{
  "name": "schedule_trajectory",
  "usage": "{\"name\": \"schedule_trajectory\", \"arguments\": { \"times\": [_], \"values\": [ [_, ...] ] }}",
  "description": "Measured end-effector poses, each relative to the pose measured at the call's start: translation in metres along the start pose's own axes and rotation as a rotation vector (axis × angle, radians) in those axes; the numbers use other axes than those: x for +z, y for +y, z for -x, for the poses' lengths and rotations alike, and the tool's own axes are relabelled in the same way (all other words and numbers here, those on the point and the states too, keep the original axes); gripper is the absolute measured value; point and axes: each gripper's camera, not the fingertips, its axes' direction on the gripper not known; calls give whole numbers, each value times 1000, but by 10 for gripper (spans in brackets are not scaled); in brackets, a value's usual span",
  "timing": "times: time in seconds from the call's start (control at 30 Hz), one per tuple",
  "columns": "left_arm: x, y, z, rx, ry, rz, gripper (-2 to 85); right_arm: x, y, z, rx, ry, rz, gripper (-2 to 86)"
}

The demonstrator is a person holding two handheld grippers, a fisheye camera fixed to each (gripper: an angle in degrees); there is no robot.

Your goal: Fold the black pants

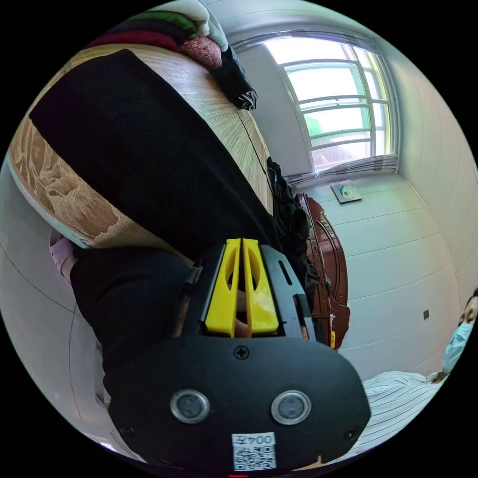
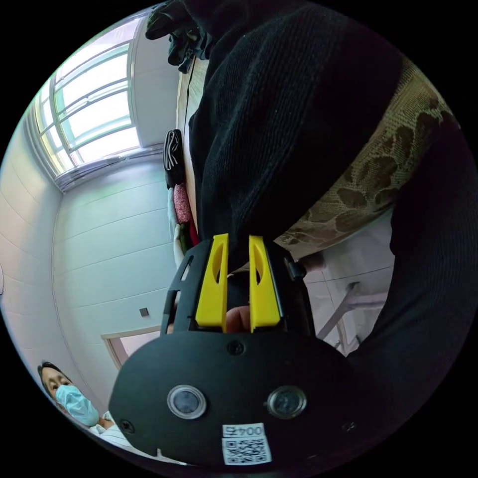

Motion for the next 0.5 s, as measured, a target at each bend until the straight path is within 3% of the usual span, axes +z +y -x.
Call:
{"name": "schedule_trajectory", "arguments": {
  "times": [0.23, 0.5],
  "values": [
    [-5, -21, 15, -7, 6, -6, 12, -4, -2, -1, -7, -17, -6, 57],
    [-3, -38, 25, -4, -7, -5, 13, -23, 28, 56, -101, 158, -27, 26]
  ]
}}
